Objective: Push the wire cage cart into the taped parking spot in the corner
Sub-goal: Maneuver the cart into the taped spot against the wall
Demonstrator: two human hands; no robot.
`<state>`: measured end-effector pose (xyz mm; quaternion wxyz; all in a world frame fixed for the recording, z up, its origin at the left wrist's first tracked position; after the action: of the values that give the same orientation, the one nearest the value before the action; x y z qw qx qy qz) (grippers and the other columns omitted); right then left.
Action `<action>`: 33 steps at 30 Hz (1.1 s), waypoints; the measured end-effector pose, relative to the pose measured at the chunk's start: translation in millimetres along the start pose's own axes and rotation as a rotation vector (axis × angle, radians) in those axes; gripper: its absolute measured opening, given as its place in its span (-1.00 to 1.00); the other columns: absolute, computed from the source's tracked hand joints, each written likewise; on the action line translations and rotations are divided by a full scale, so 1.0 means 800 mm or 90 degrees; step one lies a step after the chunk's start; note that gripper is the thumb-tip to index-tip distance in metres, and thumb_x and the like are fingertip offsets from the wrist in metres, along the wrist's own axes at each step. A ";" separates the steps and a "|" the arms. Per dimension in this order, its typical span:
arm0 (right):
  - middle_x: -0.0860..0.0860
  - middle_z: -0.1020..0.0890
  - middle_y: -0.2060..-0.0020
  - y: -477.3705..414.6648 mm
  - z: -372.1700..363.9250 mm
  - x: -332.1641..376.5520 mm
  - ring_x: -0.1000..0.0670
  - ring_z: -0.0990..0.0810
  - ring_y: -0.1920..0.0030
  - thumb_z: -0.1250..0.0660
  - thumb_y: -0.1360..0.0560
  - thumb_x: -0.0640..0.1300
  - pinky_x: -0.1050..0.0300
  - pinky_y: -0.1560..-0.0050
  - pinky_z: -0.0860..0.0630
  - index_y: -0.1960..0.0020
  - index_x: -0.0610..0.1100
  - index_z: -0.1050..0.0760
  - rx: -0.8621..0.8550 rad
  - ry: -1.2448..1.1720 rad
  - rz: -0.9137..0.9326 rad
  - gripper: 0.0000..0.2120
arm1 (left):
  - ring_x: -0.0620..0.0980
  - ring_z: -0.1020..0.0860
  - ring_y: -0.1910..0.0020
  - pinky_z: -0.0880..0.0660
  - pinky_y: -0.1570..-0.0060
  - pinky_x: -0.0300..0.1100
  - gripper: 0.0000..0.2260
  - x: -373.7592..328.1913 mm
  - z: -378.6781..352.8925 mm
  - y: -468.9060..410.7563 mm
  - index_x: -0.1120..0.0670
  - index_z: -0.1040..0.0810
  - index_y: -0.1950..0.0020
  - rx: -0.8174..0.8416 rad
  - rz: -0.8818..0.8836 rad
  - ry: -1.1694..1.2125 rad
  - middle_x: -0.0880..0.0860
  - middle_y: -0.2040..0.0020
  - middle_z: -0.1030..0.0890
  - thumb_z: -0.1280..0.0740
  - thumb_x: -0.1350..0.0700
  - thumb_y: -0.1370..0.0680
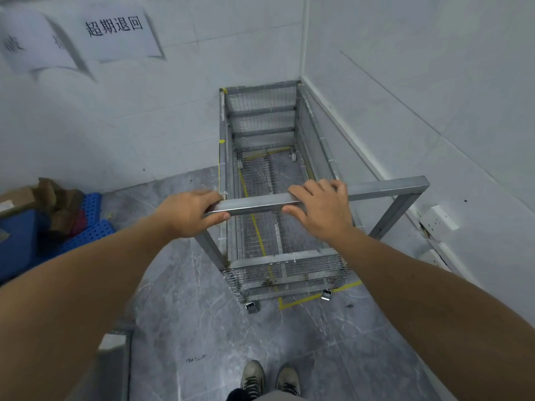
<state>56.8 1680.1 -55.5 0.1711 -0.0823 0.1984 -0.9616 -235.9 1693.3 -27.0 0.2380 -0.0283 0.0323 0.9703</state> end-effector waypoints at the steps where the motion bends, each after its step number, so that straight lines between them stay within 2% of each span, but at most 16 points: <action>1: 0.06 -0.60 0.07 0.001 -0.001 -0.001 -0.09 -0.54 0.03 -0.08 -0.55 0.34 -0.13 -0.13 -0.30 -0.14 0.07 -0.52 -0.013 0.000 0.002 -0.55 | -0.04 -0.50 0.15 -0.45 0.23 -0.11 -0.41 0.004 0.000 0.002 -0.07 -0.48 -0.13 -0.005 0.000 0.001 -0.07 0.08 -0.52 0.05 -0.44 -0.45; 7: 0.07 -0.58 0.11 0.005 -0.007 -0.006 -0.08 -0.52 0.07 -0.14 -0.57 0.32 -0.09 -0.10 -0.27 -0.10 0.05 -0.53 -0.064 0.023 0.018 -0.60 | -0.04 -0.49 0.20 -0.36 0.31 -0.16 -0.45 0.003 -0.008 -0.001 -0.02 -0.48 -0.11 -0.048 -0.056 0.017 -0.07 0.11 -0.52 0.04 -0.39 -0.49; 11: 0.07 -0.56 0.15 0.007 -0.010 -0.010 -0.07 -0.50 0.11 -0.18 -0.57 0.31 -0.06 -0.06 -0.29 -0.07 0.04 -0.54 -0.104 0.045 0.034 -0.62 | 0.03 -0.54 0.20 -0.49 0.30 -0.08 -0.40 0.002 -0.011 -0.001 -0.02 -0.47 -0.11 -0.083 -0.077 0.003 -0.04 0.10 -0.57 0.10 -0.42 -0.50; 15: 0.06 -0.56 0.16 0.006 -0.008 -0.015 -0.08 -0.50 0.12 -0.19 -0.57 0.32 -0.06 -0.05 -0.31 -0.06 0.04 -0.52 -0.103 0.042 0.045 -0.63 | 0.04 -0.57 0.20 -0.46 0.35 -0.12 -0.49 -0.007 -0.016 0.000 -0.04 -0.46 -0.08 -0.128 -0.048 -0.023 -0.06 0.13 -0.58 0.05 -0.38 -0.53; 23: 0.08 -0.58 0.14 0.005 0.003 -0.061 -0.08 -0.52 0.09 -0.14 -0.55 0.34 -0.07 -0.09 -0.25 -0.05 0.06 -0.53 -0.053 0.007 0.038 -0.60 | 0.02 -0.55 0.20 -0.32 0.36 -0.15 -0.37 -0.052 -0.012 -0.022 -0.03 -0.44 -0.05 -0.124 -0.012 -0.026 -0.07 0.11 -0.56 0.19 -0.45 -0.48; 33: 0.08 -0.59 0.12 0.000 0.004 -0.080 -0.07 -0.52 0.08 -0.08 -0.54 0.35 -0.07 -0.05 -0.26 -0.10 0.07 -0.54 -0.018 -0.027 0.044 -0.55 | 0.06 -0.56 0.16 -0.36 0.30 -0.14 -0.27 -0.071 -0.011 -0.032 0.00 -0.46 -0.09 -0.131 0.023 -0.041 -0.02 0.05 -0.59 0.26 -0.47 -0.45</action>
<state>117.0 1702.6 -58.6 0.2072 -0.0980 0.2109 -0.9503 -173.5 1689.6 -33.1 0.2173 -0.0212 -0.0749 0.9730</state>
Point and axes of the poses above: each hand's wrist, its own y-axis away from the middle knuckle, its own z-axis out of the back of the hand, x = y × z, the point moved 3 cm from there along -y, towards the middle knuckle
